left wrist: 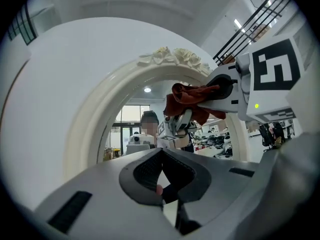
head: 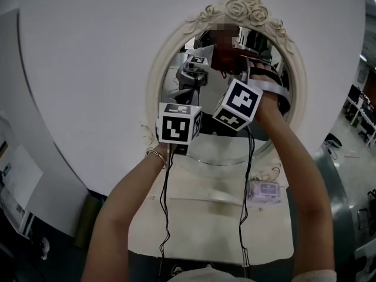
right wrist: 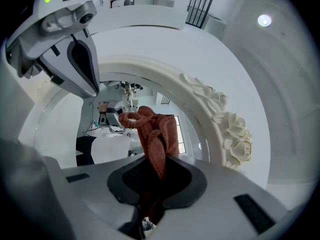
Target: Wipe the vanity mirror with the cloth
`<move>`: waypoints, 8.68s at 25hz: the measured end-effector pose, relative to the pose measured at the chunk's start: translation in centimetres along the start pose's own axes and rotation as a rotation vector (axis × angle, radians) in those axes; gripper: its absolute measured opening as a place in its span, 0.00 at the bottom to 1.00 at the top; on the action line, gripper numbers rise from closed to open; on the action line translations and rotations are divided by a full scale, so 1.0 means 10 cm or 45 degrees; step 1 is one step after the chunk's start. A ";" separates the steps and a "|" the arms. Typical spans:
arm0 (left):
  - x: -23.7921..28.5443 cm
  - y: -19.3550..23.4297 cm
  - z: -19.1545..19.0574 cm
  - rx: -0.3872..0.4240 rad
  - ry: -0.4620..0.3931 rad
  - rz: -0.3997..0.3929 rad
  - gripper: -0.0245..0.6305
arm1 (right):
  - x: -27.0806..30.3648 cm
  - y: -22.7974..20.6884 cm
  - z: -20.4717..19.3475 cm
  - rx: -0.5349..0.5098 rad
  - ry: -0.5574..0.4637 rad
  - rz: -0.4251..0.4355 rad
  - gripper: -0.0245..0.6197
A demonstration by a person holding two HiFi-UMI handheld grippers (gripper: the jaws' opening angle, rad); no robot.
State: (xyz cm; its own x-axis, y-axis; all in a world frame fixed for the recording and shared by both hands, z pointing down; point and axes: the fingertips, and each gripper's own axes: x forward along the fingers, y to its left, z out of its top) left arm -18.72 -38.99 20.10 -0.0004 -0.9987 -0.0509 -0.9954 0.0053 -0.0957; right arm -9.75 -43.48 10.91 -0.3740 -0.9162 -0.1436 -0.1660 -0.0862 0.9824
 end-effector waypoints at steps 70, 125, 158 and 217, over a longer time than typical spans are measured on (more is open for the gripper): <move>-0.58 -0.22 -2.91 -0.240 0.460 0.007 0.05 | -0.90 4.05 -0.31 0.047 0.016 0.900 0.13; 0.42 -1.13 0.13 -0.039 -0.027 -0.189 0.05 | -0.27 0.29 -1.32 -0.163 0.146 -0.099 0.13; 0.32 -1.44 -1.53 -0.118 0.308 -0.211 0.05 | -0.53 2.28 -1.65 -0.046 0.186 0.257 0.13; -0.30 -0.93 -3.49 -0.318 0.649 -0.152 0.05 | -0.84 4.26 -0.98 0.128 0.156 0.749 0.13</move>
State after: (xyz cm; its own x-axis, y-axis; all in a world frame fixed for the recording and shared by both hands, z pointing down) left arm -12.77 -37.80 55.87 0.1287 -0.8903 0.4368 -0.9838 -0.0593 0.1690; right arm -4.75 -43.30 55.09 -0.3226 -0.8377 0.4406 -0.0508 0.4802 0.8757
